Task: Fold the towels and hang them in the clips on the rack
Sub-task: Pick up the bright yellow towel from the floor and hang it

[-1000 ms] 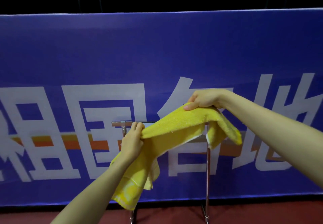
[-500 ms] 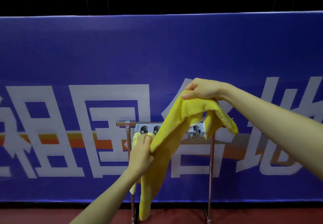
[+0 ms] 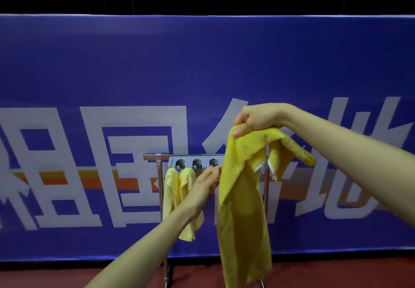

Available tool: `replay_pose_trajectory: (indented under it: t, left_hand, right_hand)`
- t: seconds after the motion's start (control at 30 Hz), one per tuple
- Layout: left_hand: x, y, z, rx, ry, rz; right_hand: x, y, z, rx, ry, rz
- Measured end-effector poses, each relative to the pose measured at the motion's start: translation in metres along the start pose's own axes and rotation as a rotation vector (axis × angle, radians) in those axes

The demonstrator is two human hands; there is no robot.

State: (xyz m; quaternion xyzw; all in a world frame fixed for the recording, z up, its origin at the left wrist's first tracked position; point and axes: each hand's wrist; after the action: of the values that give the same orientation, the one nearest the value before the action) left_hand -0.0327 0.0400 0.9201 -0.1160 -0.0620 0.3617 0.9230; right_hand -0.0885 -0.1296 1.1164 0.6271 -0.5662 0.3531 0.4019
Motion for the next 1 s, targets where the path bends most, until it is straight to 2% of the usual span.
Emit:
replay_pose_trajectory:
  t: [0.1, 0.3, 0.4, 0.53, 0.63, 0.8, 0.9, 1.0]
  left_hand:
    - [-0.002, -0.007, 0.001, 0.090, -0.021, -0.101]
    - [0.001, -0.015, 0.003, 0.095, -0.113, -0.337]
    - [0.010, -0.018, -0.004, 0.065, -0.092, -0.323]
    - [0.029, -0.020, -0.013, 0.155, 0.041, -0.240]
    - [0.047, -0.022, -0.006, 0.171, 0.009, -0.174]
    - [0.074, -0.023, 0.020, 0.156, -0.266, -0.240]
    - [0.092, -0.023, 0.027, 0.300, -0.502, -0.368]
    - [0.107, -0.024, 0.023, 0.445, -0.670, -0.419]
  right_hand:
    - [0.001, 0.002, -0.001, 0.013, -0.013, -0.033]
    - [0.007, 0.009, 0.004, 0.034, 0.026, -0.059]
    - [0.008, 0.011, 0.011, 0.012, 0.053, -0.033]
    - [0.006, 0.010, 0.022, -0.035, 0.064, -0.012]
    - [0.002, 0.007, 0.032, -0.075, 0.141, -0.011]
    - [-0.005, 0.007, 0.050, -0.084, 0.042, -0.002]
    - [-0.010, 0.008, 0.062, -0.086, 0.033, -0.003]
    - [-0.017, 0.010, 0.071, -0.088, -0.002, -0.019]
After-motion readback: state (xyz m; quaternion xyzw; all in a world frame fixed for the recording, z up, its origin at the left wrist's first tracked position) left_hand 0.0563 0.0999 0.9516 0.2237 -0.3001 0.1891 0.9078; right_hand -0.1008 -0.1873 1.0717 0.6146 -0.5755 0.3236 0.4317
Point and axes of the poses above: each hand's wrist, its own y-axis away from the middle knuckle, its own x-axis out of the back of the hand, z = x × y, and after that the axes turned 2 degrees about y, right-handed
